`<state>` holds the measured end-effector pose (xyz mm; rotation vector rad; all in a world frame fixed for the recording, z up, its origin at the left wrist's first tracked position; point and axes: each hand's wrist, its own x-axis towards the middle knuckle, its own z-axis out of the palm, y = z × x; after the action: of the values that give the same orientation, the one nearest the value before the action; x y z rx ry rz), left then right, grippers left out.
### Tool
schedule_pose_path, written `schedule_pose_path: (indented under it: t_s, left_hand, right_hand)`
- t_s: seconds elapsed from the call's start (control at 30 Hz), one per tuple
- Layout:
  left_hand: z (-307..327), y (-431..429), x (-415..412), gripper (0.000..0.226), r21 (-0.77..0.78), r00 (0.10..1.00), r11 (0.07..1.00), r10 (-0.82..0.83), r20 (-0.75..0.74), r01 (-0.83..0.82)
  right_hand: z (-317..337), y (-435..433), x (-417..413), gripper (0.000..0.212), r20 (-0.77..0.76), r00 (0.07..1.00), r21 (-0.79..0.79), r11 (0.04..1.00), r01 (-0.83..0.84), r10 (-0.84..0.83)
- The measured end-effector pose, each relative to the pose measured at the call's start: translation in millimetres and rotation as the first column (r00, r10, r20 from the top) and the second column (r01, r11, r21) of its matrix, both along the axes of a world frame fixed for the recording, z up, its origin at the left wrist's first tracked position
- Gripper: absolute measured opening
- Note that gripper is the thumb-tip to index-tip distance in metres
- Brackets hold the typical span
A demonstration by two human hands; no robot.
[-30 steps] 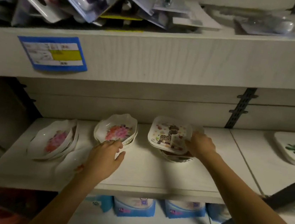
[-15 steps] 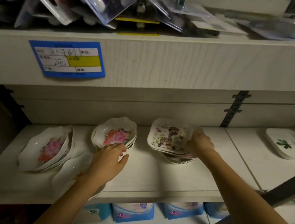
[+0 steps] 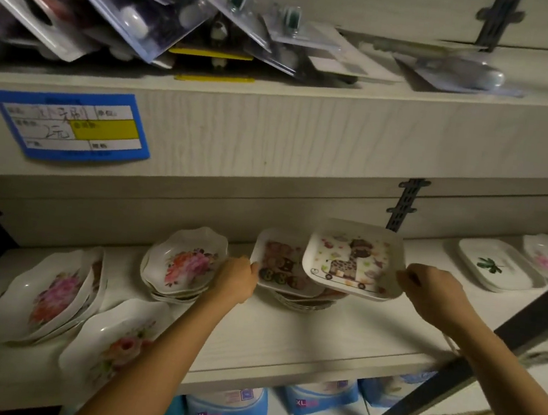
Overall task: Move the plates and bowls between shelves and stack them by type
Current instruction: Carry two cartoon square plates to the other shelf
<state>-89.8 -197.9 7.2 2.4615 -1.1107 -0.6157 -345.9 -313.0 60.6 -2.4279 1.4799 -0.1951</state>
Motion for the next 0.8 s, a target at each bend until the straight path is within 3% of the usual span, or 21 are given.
schedule_pose_path:
  t_s: [0.1, 0.23, 0.47, 0.7, 0.8]
  left_hand:
    - [1, -12, 2, 0.04, 0.123, 0.994, 0.992, 0.032, -0.103, -0.02]
    - [-3, -19, 3, 0.055, 0.254, 0.999, 0.967, -0.031, -0.015, 0.034]
    - [7, -3, 12, 0.036, -0.036, 0.977, 0.99, 0.129, -0.171, -0.137]
    - [25, 33, 13, 0.029, -0.224, 0.989, 0.973, 0.017, -0.148, -0.05]
    - [23, 38, 11, 0.027, -0.233, 0.987, 0.972, -0.031, -0.157, -0.006]
  right_hand:
    - [1, 3, -18, 0.037, 0.055, 0.998, 0.027, 1.0, 0.007, -0.008]
    - [-2, 5, -30, 0.035, 0.065, 0.997, 0.028, 0.999, 0.032, -0.033]
    - [-4, 15, -38, 0.031, 0.093, 0.994, 0.022, 0.998, 0.051, -0.053]
    - [-8, 39, -56, 0.032, 0.147, 0.983, 0.069, 0.992, 0.104, -0.113]
    - [-14, 57, -68, 0.026, 0.148, 0.975, 0.074, 0.985, 0.154, -0.164]
